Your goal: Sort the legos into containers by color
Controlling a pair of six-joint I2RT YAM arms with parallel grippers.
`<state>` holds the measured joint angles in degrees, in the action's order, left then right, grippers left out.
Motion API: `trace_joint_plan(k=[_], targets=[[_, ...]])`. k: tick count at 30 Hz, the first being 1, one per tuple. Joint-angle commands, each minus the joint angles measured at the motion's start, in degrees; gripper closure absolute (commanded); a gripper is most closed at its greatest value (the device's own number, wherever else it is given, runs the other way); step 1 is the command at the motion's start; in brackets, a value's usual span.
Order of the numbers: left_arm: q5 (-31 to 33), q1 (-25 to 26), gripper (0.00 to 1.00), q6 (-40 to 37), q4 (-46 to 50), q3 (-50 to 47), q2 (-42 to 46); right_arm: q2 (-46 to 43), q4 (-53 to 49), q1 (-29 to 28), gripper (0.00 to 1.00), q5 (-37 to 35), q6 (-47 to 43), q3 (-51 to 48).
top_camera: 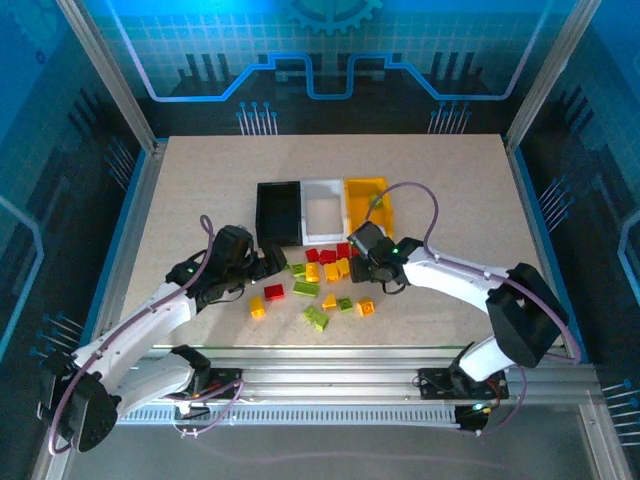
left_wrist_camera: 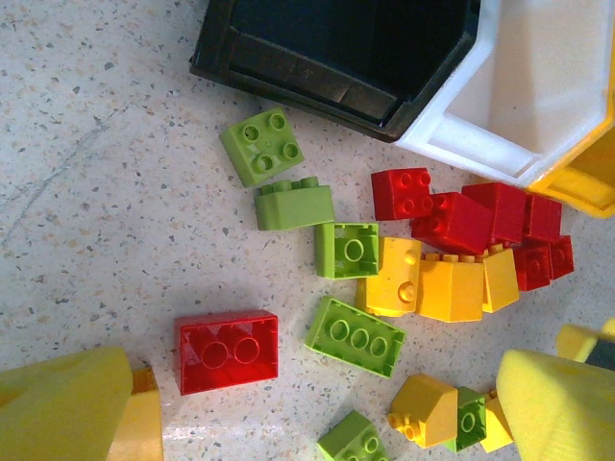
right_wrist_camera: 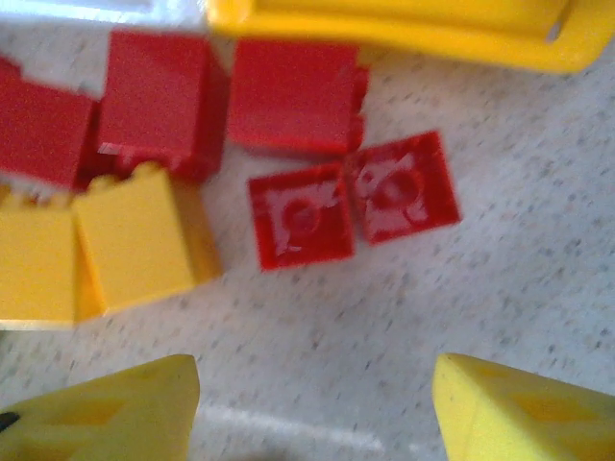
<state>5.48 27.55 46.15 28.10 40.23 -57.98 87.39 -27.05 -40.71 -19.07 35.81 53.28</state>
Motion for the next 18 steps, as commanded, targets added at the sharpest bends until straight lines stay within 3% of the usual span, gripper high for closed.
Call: trace_joint_plan(k=[1,11,18], targets=[[-1.4,0.2,0.01,-0.9,-0.1,-1.5,0.4,2.8,3.7,1.7,0.32,-0.9,-1.0,3.2],[-1.5,0.1,0.01,-0.6,-0.5,-1.6,0.5,14.8,-1.9,3.3,0.34,-8.7,3.7,10.4],[-1.4,0.2,0.01,-1.0,-0.1,-1.6,0.9,11.8,-4.1,4.9,0.39,-10.7,7.1,4.1]])
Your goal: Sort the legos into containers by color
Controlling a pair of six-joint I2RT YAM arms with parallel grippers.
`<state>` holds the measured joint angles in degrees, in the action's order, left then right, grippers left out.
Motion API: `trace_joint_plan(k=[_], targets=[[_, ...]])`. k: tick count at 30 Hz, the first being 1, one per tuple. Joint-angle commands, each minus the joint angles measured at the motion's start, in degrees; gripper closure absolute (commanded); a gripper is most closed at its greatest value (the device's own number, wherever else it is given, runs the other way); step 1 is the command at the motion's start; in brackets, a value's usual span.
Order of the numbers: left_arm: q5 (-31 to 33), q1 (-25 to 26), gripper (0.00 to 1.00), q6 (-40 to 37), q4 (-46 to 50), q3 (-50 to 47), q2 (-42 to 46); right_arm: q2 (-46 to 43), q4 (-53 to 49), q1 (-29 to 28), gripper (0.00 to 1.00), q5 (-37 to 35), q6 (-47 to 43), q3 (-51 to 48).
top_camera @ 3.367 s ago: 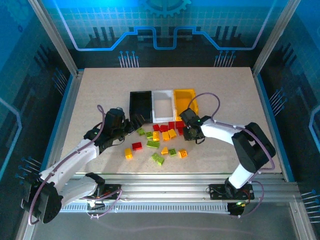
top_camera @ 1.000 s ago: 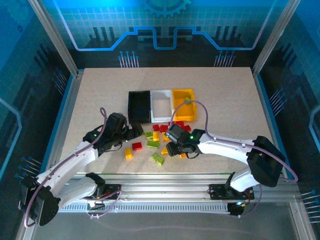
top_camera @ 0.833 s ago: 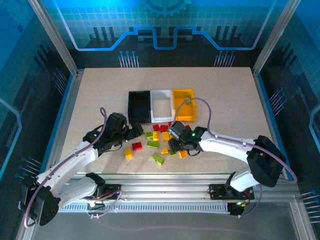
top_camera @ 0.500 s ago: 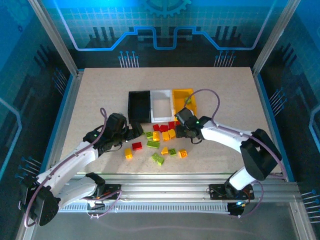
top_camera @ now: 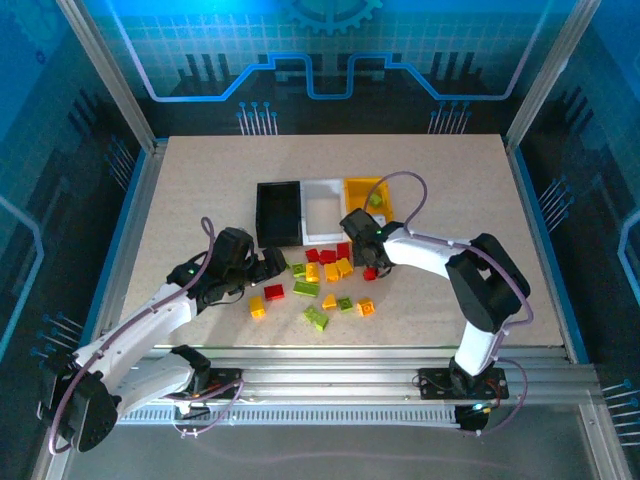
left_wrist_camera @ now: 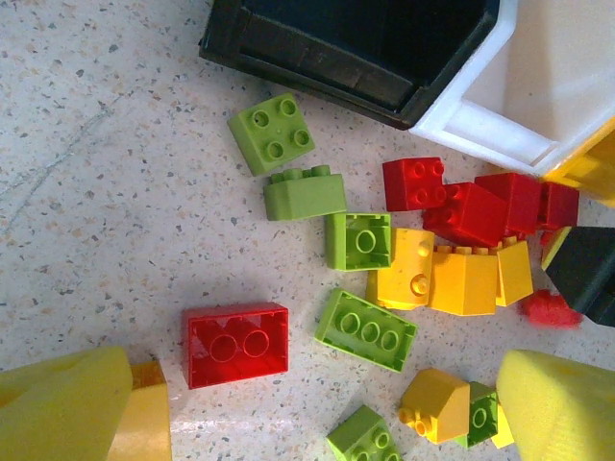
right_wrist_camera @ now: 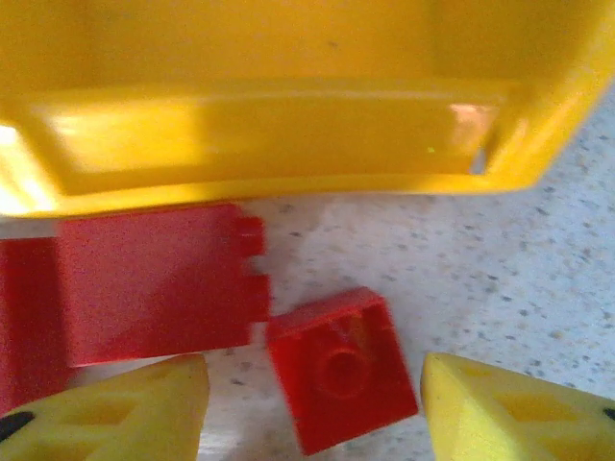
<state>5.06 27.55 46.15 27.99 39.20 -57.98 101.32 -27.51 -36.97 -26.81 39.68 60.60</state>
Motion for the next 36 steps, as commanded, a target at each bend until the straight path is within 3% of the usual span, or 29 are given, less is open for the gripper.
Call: trace_joint_plan(k=[1,5,10,15,19,30,36], targets=[[-0.9,0.2,0.01,-1.1,-0.2,-0.7,1.0,-3.8,-3.8,1.2,0.4,-3.3,3.8,-5.0],[-1.0,0.1,0.01,-1.0,-1.2,-1.2,0.8,-10.5,-3.7,1.6,0.38,-2.2,4.2,-10.7],[-1.6,0.1,0.01,-0.7,-2.4,-1.5,-0.4,-18.0,-1.9,1.0,0.25,3.8,0.7,-13.3],[-1.8,0.1,0.01,-0.5,-2.9,-1.9,-0.6,-17.5,-5.5,0.8,0.24,9.4,3.3,-13.5],[-1.9,0.1,0.01,-0.5,-3.0,-2.4,-0.5,-16.7,-8.7,-0.6,0.23,9.9,6.1,-14.9],[-2.4,0.0,0.01,-0.3,-4.5,-2.9,-1.3,-14.9,-9.0,-2.1,0.42,8.3,11.2,-17.0],[-2.4,0.1,0.01,-0.5,-4.3,-2.9,-1.4,-13.9,-8.1,-2.1,0.42,7.5,10.6,-16.6]])
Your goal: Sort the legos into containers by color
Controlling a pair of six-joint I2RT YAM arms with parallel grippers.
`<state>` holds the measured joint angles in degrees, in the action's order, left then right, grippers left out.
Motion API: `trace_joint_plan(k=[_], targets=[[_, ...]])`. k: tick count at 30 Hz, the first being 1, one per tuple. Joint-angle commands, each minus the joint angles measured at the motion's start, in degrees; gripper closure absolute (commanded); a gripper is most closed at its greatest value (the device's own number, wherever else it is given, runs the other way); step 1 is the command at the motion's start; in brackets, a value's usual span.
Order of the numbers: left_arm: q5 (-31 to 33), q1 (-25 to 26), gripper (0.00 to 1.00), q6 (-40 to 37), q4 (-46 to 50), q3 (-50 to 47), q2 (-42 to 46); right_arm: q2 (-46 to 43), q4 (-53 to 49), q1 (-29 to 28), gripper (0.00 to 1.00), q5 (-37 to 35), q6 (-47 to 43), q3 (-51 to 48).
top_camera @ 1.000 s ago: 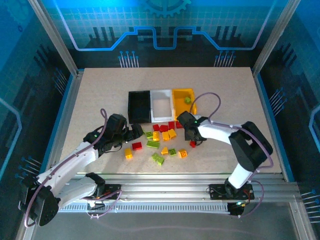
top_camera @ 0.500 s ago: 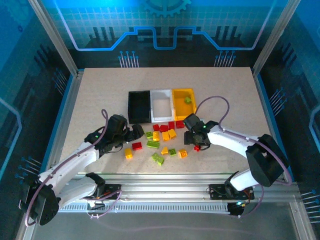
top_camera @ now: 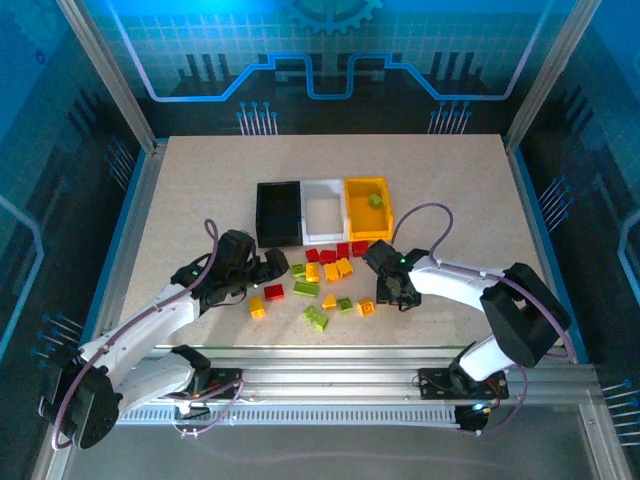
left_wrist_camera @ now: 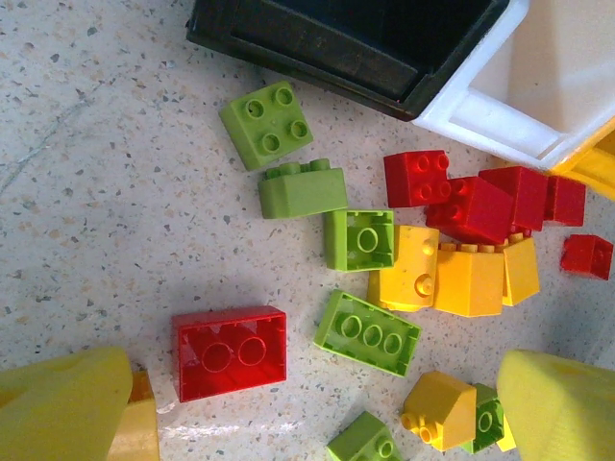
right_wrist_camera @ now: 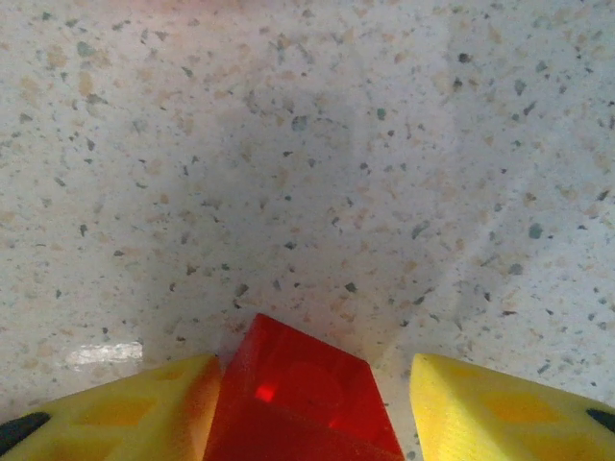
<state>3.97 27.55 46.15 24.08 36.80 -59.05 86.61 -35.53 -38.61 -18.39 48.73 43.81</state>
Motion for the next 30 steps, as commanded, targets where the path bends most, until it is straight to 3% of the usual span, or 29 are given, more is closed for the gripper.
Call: trace_joint_plan(k=[1,19,24,30], targets=[[-1.3,0.0,0.01,-0.5,-0.5,-0.4,-0.4,0.7,0.1,-0.5,0.42,-0.9,1.7,0.3],[-1.8,0.0,0.01,-0.5,0.3,0.8,-0.8,-5.7,-2.6,-1.9,0.65,-5.2,-3.8,3.4],[-0.9,0.0,0.01,-0.5,1.6,1.5,-0.1,-6.7,-3.0,-4.6,0.65,-3.8,-12.7,13.7],[-0.3,0.0,0.01,0.7,2.9,0.9,1.8,6.3,0.3,-4.8,0.65,-1.9,-18.2,30.3]])
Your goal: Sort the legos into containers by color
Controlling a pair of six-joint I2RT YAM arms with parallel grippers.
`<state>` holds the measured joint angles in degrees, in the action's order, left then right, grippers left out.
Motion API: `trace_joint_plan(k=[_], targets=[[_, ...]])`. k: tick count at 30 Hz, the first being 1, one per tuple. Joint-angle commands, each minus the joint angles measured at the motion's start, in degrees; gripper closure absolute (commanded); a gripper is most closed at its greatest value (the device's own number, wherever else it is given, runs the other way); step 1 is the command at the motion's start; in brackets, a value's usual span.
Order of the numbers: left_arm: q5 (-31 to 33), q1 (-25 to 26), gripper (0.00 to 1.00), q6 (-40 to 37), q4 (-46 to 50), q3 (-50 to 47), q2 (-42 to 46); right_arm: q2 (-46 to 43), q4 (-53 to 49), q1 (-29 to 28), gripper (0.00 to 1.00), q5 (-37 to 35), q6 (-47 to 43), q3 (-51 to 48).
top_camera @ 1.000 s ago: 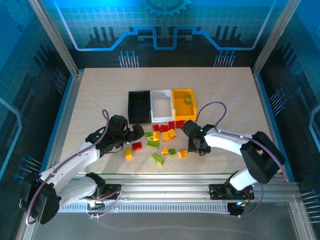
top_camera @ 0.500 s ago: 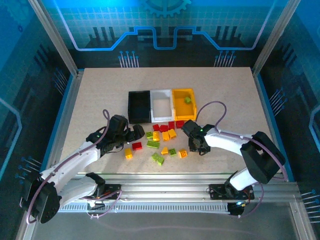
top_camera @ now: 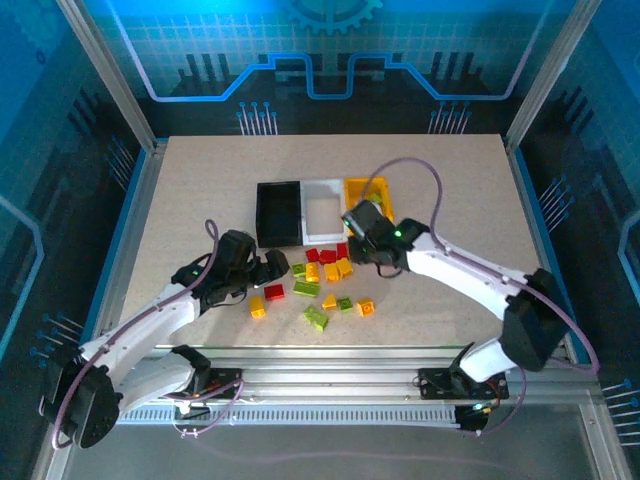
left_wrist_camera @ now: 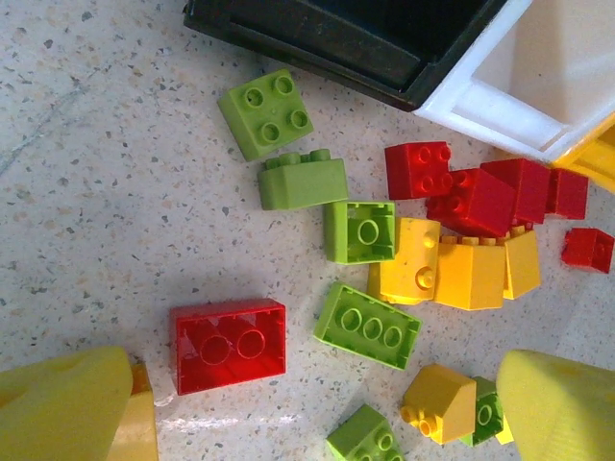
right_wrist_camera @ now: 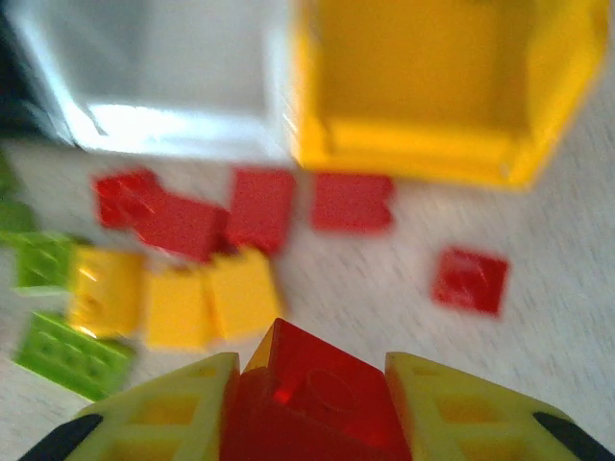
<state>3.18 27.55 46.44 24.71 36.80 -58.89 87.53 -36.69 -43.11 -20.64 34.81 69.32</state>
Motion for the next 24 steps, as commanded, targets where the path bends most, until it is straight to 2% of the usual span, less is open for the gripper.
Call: trace_joint_plan(k=[1,7,15,19,24], targets=[[0.6,0.0,0.01,0.4,2.9,1.2,2.0,8.3,1.9,0.0,0.65,0.9,-4.7,8.0],[3.1,-0.3,0.01,0.5,7.7,2.0,4.7,24.5,0.1,2.6,0.64,2.3,-5.5,25.9],[4.6,-0.8,0.01,1.4,10.1,1.9,6.0,39.6,-8.7,4.1,0.6,-0.1,-2.6,43.8],[4.6,-0.9,0.01,1.5,10.3,1.6,6.1,42.4,-9.8,4.6,0.52,1.1,-1.1,47.1],[4.7,-1.0,0.01,1.1,10.5,1.9,6.3,40.7,-7.2,4.8,0.37,2.5,-0.7,46.1]])
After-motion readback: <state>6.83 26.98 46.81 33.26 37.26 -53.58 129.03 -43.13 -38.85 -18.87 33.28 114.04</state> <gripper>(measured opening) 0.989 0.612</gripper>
